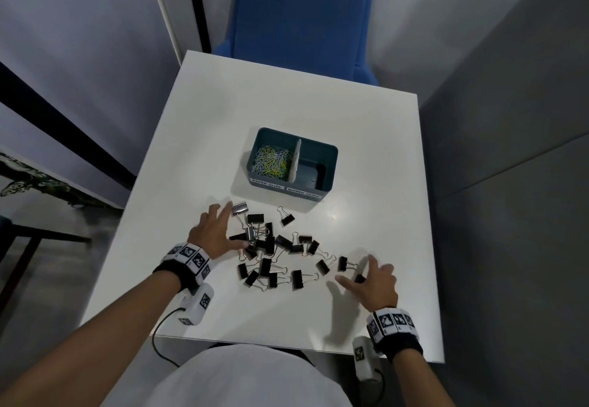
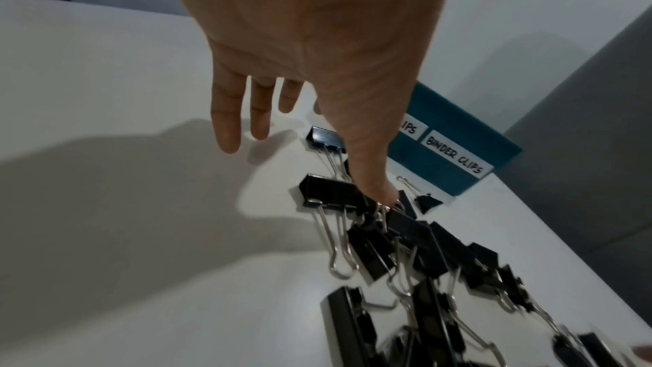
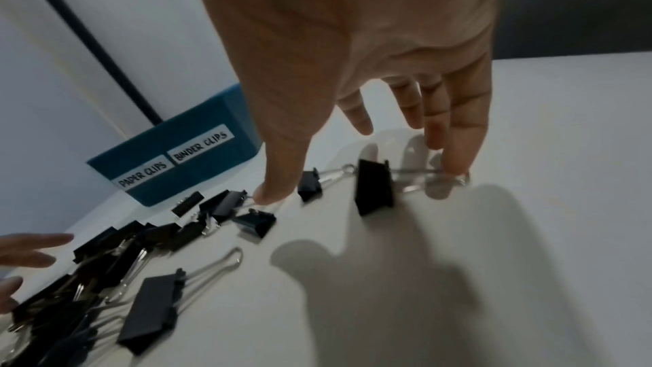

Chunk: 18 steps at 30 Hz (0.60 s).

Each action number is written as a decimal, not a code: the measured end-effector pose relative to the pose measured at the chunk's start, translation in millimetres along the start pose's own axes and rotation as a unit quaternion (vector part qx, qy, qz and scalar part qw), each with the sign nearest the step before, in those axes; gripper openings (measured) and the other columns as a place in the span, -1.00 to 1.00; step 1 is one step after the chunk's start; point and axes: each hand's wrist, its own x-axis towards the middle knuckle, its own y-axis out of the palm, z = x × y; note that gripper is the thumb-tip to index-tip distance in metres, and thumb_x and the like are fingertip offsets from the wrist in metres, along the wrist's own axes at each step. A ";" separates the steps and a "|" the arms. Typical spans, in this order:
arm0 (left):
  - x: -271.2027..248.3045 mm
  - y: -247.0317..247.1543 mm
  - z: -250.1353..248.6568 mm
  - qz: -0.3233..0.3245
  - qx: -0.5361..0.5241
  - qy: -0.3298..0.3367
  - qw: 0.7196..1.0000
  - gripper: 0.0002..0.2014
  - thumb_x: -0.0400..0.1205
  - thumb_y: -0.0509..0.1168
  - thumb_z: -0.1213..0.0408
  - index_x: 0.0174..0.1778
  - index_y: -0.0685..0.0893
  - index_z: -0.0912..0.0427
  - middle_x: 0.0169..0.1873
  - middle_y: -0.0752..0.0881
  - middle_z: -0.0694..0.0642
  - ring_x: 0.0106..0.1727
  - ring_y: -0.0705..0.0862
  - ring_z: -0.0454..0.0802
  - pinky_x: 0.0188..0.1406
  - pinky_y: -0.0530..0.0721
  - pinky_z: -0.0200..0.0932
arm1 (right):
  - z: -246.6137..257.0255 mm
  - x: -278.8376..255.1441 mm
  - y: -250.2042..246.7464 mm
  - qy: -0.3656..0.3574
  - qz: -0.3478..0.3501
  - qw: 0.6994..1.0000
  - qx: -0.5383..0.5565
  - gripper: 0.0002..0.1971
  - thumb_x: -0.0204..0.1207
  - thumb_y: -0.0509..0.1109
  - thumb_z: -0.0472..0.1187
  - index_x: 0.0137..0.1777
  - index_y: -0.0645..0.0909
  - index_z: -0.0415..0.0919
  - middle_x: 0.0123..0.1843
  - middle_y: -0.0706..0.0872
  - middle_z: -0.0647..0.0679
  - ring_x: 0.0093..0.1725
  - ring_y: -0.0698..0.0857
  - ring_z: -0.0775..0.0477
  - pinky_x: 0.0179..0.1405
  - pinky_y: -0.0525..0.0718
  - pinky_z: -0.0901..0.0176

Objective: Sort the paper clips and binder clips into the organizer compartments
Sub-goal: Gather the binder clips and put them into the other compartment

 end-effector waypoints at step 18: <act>-8.1 35.5 -60.3 0.046 0.021 0.144 0.988 -0.08 0.46 0.50 0.18 0.64 0.07 0.00 0.56 0.12 0.10 0.45 0.30 0.17 0.11 0.61 0.05 | 93.4 -1.6 46.4 -0.200 0.004 0.979 0.024 -0.23 0.29 0.61 0.04 0.50 0.37 0.06 0.42 0.32 -0.14 0.35 0.32 -0.22 0.13 0.67 -0.14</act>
